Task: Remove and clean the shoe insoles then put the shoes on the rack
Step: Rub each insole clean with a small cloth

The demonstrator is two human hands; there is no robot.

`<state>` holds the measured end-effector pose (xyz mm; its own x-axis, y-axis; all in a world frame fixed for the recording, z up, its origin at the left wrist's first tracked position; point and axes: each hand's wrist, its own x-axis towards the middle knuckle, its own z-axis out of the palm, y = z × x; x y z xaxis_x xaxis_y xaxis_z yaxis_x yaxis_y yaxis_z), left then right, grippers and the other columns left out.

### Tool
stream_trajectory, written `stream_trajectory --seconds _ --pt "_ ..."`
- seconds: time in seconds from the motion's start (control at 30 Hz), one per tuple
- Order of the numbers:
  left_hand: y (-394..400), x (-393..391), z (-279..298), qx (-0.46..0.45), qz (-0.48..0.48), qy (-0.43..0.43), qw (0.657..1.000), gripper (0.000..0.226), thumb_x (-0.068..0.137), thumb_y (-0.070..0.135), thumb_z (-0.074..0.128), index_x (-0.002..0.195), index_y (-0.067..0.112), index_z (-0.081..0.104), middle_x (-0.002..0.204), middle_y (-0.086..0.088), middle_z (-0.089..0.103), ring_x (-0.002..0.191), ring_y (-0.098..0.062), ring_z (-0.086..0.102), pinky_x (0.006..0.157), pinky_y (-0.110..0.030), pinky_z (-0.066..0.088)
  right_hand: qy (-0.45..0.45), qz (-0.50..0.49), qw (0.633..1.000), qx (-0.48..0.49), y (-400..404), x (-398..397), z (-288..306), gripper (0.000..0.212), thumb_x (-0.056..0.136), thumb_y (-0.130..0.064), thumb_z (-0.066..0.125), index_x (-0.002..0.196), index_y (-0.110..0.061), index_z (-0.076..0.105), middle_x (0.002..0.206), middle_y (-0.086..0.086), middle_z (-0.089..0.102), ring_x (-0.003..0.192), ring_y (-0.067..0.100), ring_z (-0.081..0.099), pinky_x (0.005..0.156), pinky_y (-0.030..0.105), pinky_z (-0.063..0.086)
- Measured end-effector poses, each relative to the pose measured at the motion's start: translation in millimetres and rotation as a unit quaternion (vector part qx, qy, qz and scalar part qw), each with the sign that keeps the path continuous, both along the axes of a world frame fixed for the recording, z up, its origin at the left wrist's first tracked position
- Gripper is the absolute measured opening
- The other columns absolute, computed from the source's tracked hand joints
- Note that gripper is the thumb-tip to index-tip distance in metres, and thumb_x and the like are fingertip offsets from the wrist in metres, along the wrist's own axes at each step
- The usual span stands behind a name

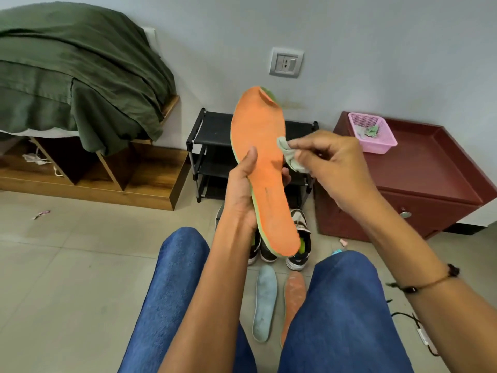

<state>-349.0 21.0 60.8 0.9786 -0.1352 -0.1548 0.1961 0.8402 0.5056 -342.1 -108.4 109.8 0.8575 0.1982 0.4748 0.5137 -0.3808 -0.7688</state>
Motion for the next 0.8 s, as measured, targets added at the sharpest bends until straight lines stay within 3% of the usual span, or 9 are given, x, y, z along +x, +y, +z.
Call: stream_trajectory --seconds 0.07,0.13,0.23,0.5,0.6,0.7,0.8 --pt "1 -1 0 0.000 -0.014 0.008 1.000 0.058 0.097 0.040 0.040 0.069 0.004 0.076 0.074 -0.013 0.068 0.064 -0.023 0.063 0.080 -0.038 0.045 -0.059 0.000 0.992 -0.108 8 7 -3 0.022 0.077 -0.007 0.061 0.095 -0.010 0.073 0.085 0.006 0.067 0.075 0.005 0.061 0.070 0.015 0.046" --pt "3 -1 1 -0.009 -0.026 0.016 1.000 0.061 0.099 0.044 0.032 0.082 0.000 0.070 0.074 -0.015 0.069 0.067 -0.024 0.068 0.076 -0.037 0.051 -0.105 0.001 0.979 -0.177 17 4 -17 0.021 0.077 -0.011 0.060 0.092 -0.006 0.074 0.085 0.009 0.068 0.076 0.018 0.065 0.073 0.027 0.051" --pt "7 -7 2 -0.031 -0.049 0.008 0.998 0.066 0.098 0.049 0.024 0.102 -0.007 0.058 0.092 -0.019 0.067 0.081 -0.028 0.069 0.072 -0.036 0.058 -0.100 -0.012 0.984 -0.145 23 -15 -37 0.018 0.080 -0.009 0.061 0.092 -0.007 0.074 0.086 0.007 0.069 0.081 0.019 0.065 0.081 0.032 0.051" --pt "12 -6 -4 -0.074 -0.040 -0.008 0.996 0.066 0.095 0.054 0.026 0.115 -0.004 0.052 0.099 -0.014 0.063 0.087 -0.025 0.065 0.094 -0.044 0.045 -0.029 0.014 0.999 -0.042 24 -65 -56 0.019 0.082 -0.014 0.058 0.090 -0.008 0.074 0.085 -0.001 0.066 0.082 0.006 0.061 0.073 0.011 0.046" --pt "10 -3 2 -0.024 -0.060 -0.016 0.998 0.080 0.089 0.068 0.020 0.117 0.001 0.055 0.109 -0.013 0.061 0.095 -0.024 0.065 0.091 -0.039 0.049 -0.030 -0.039 0.999 -0.018 28 -57 -51 0.013 0.080 -0.003 0.067 0.087 -0.010 0.075 0.085 -0.004 0.067 0.082 0.003 0.061 0.073 0.008 0.044" --pt "4 -3 13 0.061 -0.106 0.005 0.992 0.092 0.083 0.076 0.018 0.119 0.002 0.059 0.118 -0.019 0.060 0.102 -0.027 0.062 0.085 -0.041 0.052 -0.049 -0.137 0.989 0.015 41 -45 -45 0.017 0.081 -0.002 0.063 0.089 -0.013 0.075 0.085 -0.001 0.068 0.077 0.005 0.061 0.070 0.011 0.046" --pt "7 -6 15 0.095 -0.100 0.015 0.990 0.091 0.085 0.074 0.015 0.113 0.001 0.062 0.106 -0.018 0.065 0.093 -0.025 0.065 0.083 -0.036 0.053 -0.045 -0.143 0.988 -0.020 49 -39 -42 0.019 0.081 -0.008 0.061 0.092 -0.015 0.074 0.088 0.001 0.069 0.076 0.009 0.062 0.071 0.022 0.050"
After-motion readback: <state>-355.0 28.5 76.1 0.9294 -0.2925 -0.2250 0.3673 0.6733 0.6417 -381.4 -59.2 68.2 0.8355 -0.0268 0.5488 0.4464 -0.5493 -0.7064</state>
